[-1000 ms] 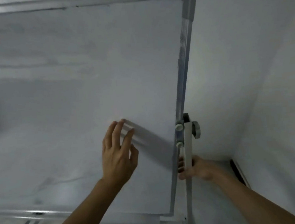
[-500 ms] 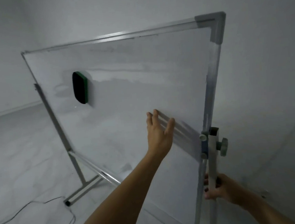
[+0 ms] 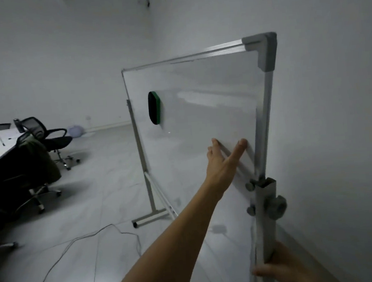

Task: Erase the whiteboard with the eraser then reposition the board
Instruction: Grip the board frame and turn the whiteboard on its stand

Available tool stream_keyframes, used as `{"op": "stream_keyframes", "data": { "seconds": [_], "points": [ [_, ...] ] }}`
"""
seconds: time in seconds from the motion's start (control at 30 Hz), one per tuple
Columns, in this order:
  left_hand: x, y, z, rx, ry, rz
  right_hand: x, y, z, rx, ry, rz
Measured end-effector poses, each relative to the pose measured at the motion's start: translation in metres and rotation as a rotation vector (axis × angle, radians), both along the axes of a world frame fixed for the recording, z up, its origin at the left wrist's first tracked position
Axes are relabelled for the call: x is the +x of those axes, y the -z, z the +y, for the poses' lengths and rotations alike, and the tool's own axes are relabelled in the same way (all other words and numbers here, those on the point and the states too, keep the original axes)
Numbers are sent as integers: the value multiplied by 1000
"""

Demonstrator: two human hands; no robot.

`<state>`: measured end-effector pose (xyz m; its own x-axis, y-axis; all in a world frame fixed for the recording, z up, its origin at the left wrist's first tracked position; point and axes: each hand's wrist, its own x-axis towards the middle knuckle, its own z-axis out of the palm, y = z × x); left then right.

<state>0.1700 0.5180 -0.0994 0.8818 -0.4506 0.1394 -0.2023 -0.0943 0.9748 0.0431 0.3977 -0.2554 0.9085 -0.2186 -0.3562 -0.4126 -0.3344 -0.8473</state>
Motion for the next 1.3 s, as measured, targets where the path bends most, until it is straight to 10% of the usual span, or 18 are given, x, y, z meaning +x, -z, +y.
{"op": "stream_keyframes", "data": {
  "seconds": [0.77,1.0,1.3],
  "points": [
    [459,-15,47,-111,-101,-75,485,-3,63,-276,-57,15],
    [591,-14,51,281,-230,-250,634,6,81,-269,-70,-1],
    [800,-8,74,264,-375,-205,861,26,108,-311,-128,-18]
  ]
}}
